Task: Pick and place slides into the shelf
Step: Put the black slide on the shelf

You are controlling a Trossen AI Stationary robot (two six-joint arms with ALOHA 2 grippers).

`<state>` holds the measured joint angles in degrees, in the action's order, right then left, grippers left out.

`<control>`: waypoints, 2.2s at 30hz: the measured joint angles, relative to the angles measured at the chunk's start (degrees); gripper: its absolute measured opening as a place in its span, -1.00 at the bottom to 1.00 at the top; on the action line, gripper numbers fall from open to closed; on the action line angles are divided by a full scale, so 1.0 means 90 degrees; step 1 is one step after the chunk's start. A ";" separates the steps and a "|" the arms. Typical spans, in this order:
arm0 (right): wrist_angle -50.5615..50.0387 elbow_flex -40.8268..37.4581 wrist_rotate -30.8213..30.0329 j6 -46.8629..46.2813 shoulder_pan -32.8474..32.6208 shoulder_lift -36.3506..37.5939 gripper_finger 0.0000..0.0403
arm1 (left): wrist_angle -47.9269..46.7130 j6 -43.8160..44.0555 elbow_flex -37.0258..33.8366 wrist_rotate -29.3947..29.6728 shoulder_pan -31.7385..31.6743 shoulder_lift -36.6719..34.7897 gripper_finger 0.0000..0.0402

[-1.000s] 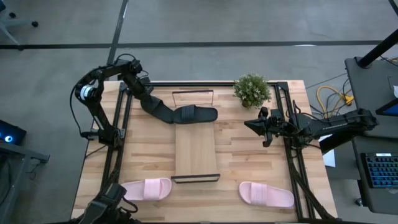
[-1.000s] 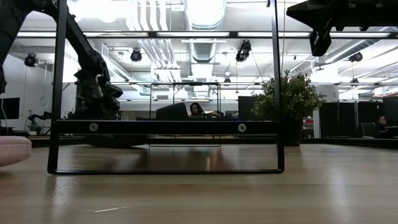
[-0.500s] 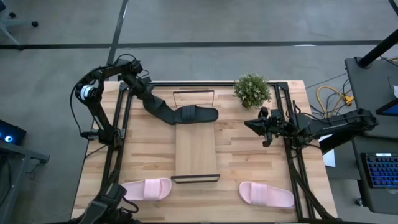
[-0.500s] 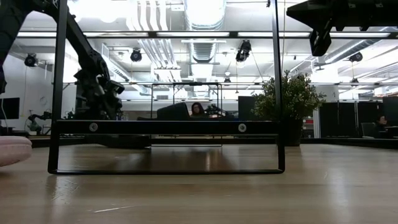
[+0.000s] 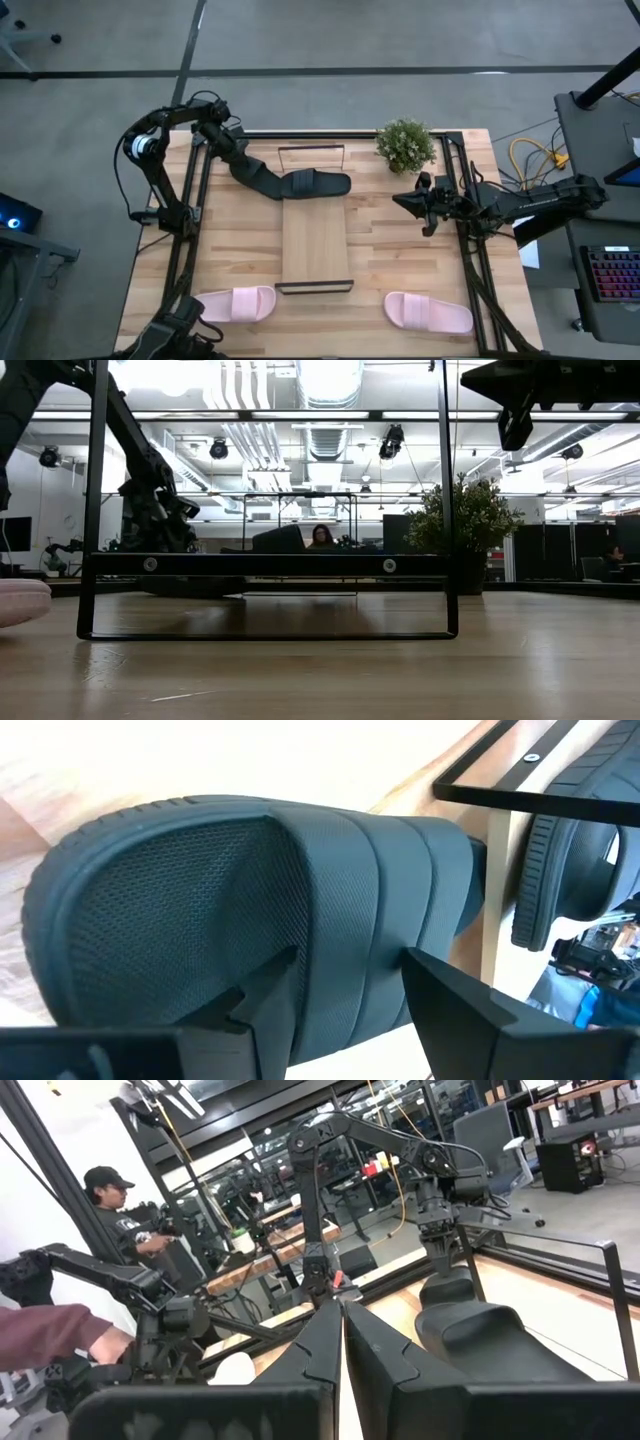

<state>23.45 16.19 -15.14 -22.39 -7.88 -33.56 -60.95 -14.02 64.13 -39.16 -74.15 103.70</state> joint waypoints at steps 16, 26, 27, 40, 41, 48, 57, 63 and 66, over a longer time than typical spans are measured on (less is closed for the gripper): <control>-0.0084 0.0000 -0.0002 -0.0010 0.0000 0.0000 -0.96 | 0.0087 -0.0046 -0.0058 0.0299 -0.0015 -0.0022 -0.96; -0.0083 0.0000 -0.0002 -0.0012 0.0000 0.0000 -0.96 | -0.0130 0.0283 0.0067 0.0602 -0.0002 -0.0092 -0.99; -0.0081 0.0000 -0.0002 -0.0012 0.0002 -0.0002 -0.96 | -0.0128 0.0434 0.0077 0.0795 -0.0002 -0.0103 -0.99; -0.0079 0.0000 -0.0002 0.0009 0.0002 0.0000 -0.96 | -0.0349 0.0287 0.0086 0.0905 -0.0015 -0.0524 -1.00; -0.0081 0.0000 0.0000 0.0010 0.0000 -0.0001 -0.96 | -0.0366 0.0287 0.0086 0.0898 -0.0015 -0.0563 -1.00; -0.0081 0.0000 0.0000 0.0005 0.0000 0.0000 -0.96 | -0.0536 0.0191 0.0096 0.0865 -0.0018 -0.0729 -1.00; -0.0081 0.0000 0.0003 0.0005 0.0000 -0.0002 -0.96 | -0.0726 0.0180 0.0105 0.0858 -0.0108 -0.1076 -1.00; -0.0081 0.0000 0.0003 0.0006 0.0000 -0.0002 -0.96 | -0.0850 0.0172 0.0105 0.0855 -0.0143 -0.1365 -1.00; -0.0083 0.0000 0.0003 0.0005 0.0002 0.0000 -0.96 | -0.0923 0.0178 0.0137 0.0853 -0.0141 -0.1491 -1.00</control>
<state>22.70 16.19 -15.11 -22.35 -7.86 -33.56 -69.25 -12.42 65.36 -31.48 -75.42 90.28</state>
